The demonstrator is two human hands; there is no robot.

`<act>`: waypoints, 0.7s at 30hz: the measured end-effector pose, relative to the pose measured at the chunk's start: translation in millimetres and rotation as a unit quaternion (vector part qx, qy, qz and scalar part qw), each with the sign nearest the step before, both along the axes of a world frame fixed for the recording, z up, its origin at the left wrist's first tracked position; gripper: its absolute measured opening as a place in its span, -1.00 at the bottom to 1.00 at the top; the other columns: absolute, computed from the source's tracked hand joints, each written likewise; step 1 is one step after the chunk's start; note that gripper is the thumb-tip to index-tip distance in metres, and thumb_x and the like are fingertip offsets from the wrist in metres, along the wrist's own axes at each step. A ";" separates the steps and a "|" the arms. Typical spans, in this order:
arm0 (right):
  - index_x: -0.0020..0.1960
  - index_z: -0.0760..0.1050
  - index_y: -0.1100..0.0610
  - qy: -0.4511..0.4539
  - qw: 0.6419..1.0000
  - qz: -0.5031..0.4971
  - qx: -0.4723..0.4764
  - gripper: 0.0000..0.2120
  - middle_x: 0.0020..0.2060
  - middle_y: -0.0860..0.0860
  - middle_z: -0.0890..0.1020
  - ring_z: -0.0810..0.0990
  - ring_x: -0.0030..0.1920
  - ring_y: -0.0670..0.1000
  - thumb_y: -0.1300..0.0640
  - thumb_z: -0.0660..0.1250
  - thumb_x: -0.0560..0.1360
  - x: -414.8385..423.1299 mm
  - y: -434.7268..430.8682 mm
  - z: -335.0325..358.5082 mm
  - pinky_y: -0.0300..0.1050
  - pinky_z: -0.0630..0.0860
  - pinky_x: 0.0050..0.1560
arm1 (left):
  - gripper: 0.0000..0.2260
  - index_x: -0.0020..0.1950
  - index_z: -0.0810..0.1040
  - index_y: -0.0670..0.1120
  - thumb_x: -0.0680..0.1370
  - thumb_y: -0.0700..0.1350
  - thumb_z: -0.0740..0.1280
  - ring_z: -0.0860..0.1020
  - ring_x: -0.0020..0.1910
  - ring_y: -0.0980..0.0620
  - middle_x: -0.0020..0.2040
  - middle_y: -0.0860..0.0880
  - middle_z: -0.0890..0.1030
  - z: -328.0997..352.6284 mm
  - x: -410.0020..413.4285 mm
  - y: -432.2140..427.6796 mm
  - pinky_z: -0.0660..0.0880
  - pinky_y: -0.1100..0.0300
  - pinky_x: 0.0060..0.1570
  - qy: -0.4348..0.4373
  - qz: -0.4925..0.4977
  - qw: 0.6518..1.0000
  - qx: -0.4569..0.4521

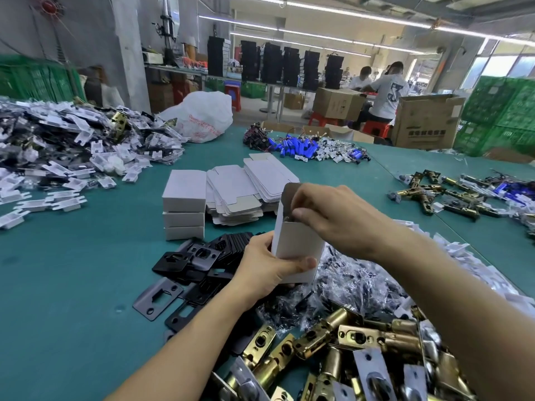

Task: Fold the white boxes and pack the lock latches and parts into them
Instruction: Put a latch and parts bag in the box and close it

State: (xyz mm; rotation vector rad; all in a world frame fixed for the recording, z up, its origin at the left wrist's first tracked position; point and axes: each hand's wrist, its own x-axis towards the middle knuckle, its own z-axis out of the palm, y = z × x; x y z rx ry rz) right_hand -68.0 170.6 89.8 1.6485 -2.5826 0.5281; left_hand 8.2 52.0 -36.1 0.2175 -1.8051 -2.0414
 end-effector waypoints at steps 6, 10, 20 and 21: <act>0.14 0.61 -0.13 0.088 0.993 0.005 0.078 -0.70 -0.05 -0.09 0.48 0.38 0.05 0.00 -0.18 0.18 0.57 3.9 8.0 0.0 0.01 0.37 0.08 | -0.79 -0.17 0.69 0.03 0.27 -0.11 0.64 0.67 -0.19 0.03 -0.20 -0.03 0.69 -0.9 -0.3 -0.1 0.61 0.14 -0.25 0.010 -0.008 1.000 -0.013; 0.04 0.62 -0.10 0.083 0.993 -0.011 -0.088 -0.86 -0.07 -0.09 0.49 0.41 0.03 -0.02 0.04 0.40 0.49 -2.9 17.7 -2.5 -0.09 0.32 0.05 | -0.77 -0.12 0.71 0.08 0.28 -0.10 0.62 0.68 -0.19 0.06 -0.16 -0.02 0.72 1.6 1.4 1.5 0.61 0.15 -0.29 0.011 0.000 1.000 -0.006; 0.11 0.64 -0.08 -0.305 0.941 0.051 -0.137 -0.67 0.02 -0.02 0.73 0.70 0.00 -0.08 0.28 0.47 0.45 -21.5 44.2 -25.6 -0.14 0.62 0.06 | -0.73 -0.04 0.73 0.10 0.29 -0.09 0.62 0.69 -0.11 0.09 -0.08 -0.02 0.74 1.1 0.7 3.3 0.59 0.25 -0.16 0.047 -0.022 0.999 -0.003; 0.07 0.66 -0.04 -0.289 0.948 0.040 -0.125 -0.69 -0.05 -0.02 0.74 0.70 -0.04 -0.10 0.32 0.46 0.46 -23.1 45.5 -30.2 -0.13 0.62 0.05 | -0.73 -0.05 0.74 0.09 0.31 -0.14 0.61 0.68 -0.13 0.12 -0.10 0.00 0.74 -0.2 -0.5 4.7 0.57 0.27 -0.15 0.054 -0.025 0.998 -0.024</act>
